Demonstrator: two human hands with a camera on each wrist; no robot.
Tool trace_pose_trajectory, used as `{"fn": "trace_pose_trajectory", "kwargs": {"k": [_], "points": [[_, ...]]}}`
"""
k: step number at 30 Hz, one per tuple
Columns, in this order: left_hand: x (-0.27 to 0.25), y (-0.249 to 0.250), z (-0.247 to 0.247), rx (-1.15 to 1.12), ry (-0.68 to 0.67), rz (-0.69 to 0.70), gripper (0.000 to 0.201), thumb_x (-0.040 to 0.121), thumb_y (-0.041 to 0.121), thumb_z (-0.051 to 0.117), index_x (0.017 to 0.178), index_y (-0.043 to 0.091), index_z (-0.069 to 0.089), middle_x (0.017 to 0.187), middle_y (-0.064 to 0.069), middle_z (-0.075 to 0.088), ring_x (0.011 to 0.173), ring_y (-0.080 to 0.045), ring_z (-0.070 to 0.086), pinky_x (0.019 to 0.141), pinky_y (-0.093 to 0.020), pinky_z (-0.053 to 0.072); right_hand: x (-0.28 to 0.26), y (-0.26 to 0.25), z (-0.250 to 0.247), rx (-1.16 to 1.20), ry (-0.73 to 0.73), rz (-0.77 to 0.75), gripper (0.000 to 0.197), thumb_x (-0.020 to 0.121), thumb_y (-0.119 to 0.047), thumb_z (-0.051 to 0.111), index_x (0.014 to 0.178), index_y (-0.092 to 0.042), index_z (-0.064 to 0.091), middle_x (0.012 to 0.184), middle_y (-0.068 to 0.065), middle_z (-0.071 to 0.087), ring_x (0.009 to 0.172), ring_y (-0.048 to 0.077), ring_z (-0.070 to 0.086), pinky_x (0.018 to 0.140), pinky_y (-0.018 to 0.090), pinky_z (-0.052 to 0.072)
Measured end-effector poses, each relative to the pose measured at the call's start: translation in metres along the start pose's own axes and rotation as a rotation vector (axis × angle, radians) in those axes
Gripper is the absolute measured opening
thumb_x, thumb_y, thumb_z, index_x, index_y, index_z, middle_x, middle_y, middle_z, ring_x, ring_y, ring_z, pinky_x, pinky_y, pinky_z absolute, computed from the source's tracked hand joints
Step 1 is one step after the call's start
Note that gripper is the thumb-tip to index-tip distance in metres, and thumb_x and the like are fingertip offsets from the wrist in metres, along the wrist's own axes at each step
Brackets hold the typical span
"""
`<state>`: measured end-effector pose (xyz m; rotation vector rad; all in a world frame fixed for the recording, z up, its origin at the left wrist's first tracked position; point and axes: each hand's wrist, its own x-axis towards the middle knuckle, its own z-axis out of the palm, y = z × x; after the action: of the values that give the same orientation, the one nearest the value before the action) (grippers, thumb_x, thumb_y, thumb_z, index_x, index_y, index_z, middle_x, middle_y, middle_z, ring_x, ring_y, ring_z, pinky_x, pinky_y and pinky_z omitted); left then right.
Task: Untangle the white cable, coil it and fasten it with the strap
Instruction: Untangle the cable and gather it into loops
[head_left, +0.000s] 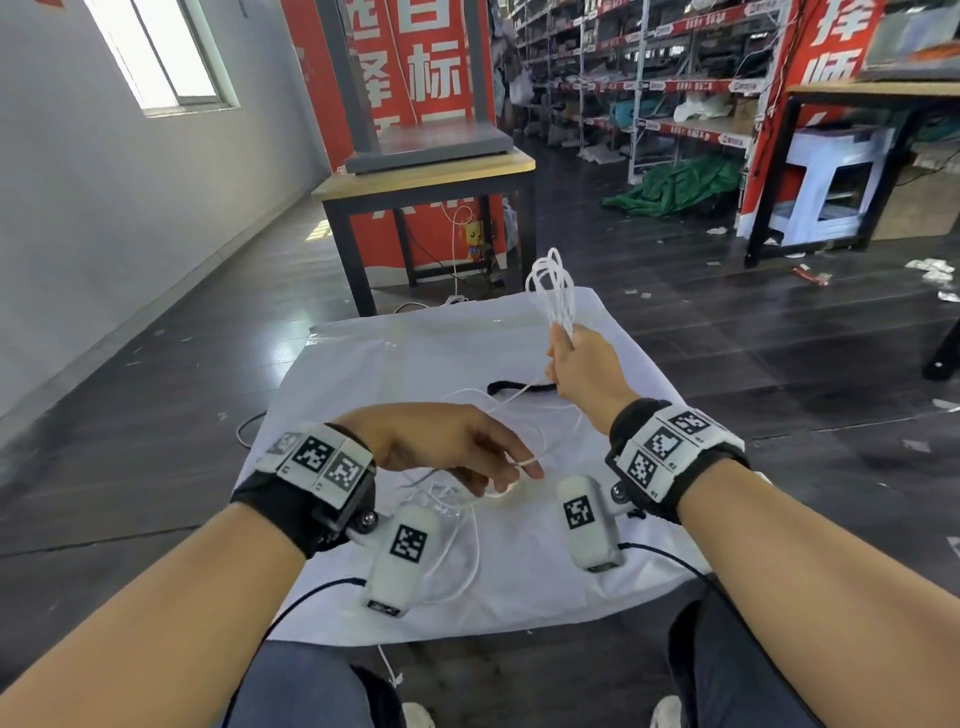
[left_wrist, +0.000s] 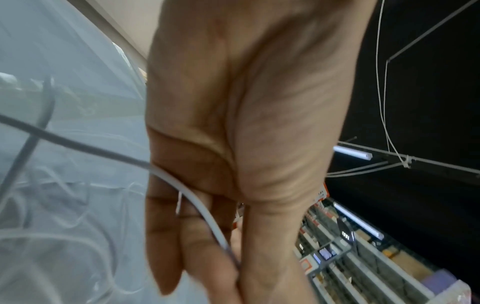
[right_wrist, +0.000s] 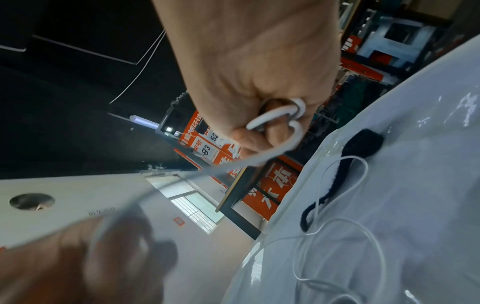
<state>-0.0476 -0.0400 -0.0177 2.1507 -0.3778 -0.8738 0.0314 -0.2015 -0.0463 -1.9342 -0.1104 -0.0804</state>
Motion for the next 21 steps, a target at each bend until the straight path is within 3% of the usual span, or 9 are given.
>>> {"fn": "trace_pose_trajectory", "kwargs": {"k": [3, 8, 12, 14, 21], "points": [[-0.010, 0.006, -0.012, -0.049, 0.092, 0.047, 0.021, 0.093, 0.011, 0.059, 0.111, 0.010, 0.070, 0.084, 0.003, 0.064, 0.073, -0.003, 0.056, 0.071, -0.016, 0.048, -0.009, 0.001, 0.001, -0.138, -0.163, -0.005, 0.032, 0.103, -0.029, 0.034, 0.088, -0.006, 0.050, 0.075, 0.010, 0.059, 0.053, 0.015, 0.049, 0.050, 0.020, 0.042], [-0.011, 0.003, -0.036, -0.126, 0.524, 0.074, 0.012, 0.088, 0.015, 0.066, 0.098, 0.012, 0.072, 0.086, -0.002, 0.066, 0.073, -0.010, 0.053, 0.068, -0.016, 0.049, -0.014, 0.000, 0.009, -0.223, -0.395, -0.032, 0.036, 0.102, -0.035, 0.035, 0.092, -0.007, 0.057, 0.064, 0.004, 0.063, 0.028, 0.002, 0.040, 0.038, 0.017, 0.034], [-0.007, -0.004, -0.047, -0.219, 0.822, 0.101, 0.003, 0.089, 0.011, 0.064, 0.092, 0.012, 0.066, 0.074, 0.002, 0.063, 0.058, -0.009, 0.044, 0.056, -0.014, 0.043, -0.018, -0.007, 0.009, -0.107, -0.516, -0.003, 0.039, 0.103, -0.029, 0.036, 0.071, -0.009, 0.048, 0.067, 0.009, 0.063, 0.029, 0.006, 0.033, 0.035, 0.016, 0.029], [-0.006, -0.007, -0.048, -0.289, 0.882, 0.119, 0.003, 0.090, 0.010, 0.063, 0.092, 0.013, 0.065, 0.074, 0.002, 0.062, 0.056, -0.008, 0.042, 0.055, -0.013, 0.043, -0.021, -0.011, 0.010, -0.133, -0.584, 0.001, 0.040, 0.103, -0.029, 0.035, 0.070, -0.010, 0.046, 0.064, 0.005, 0.061, 0.034, 0.010, 0.033, 0.036, 0.017, 0.027], [0.000, -0.011, -0.046, -0.508, 0.892, 0.236, 0.010, 0.094, 0.007, 0.057, 0.091, 0.013, 0.064, 0.077, -0.001, 0.060, 0.058, -0.006, 0.047, 0.061, -0.014, 0.044, -0.022, -0.012, 0.019, -0.117, -0.657, 0.056, 0.036, 0.103, -0.034, 0.033, 0.076, -0.015, 0.045, 0.057, 0.000, 0.047, 0.048, 0.014, 0.036, 0.049, 0.023, 0.028]]}}
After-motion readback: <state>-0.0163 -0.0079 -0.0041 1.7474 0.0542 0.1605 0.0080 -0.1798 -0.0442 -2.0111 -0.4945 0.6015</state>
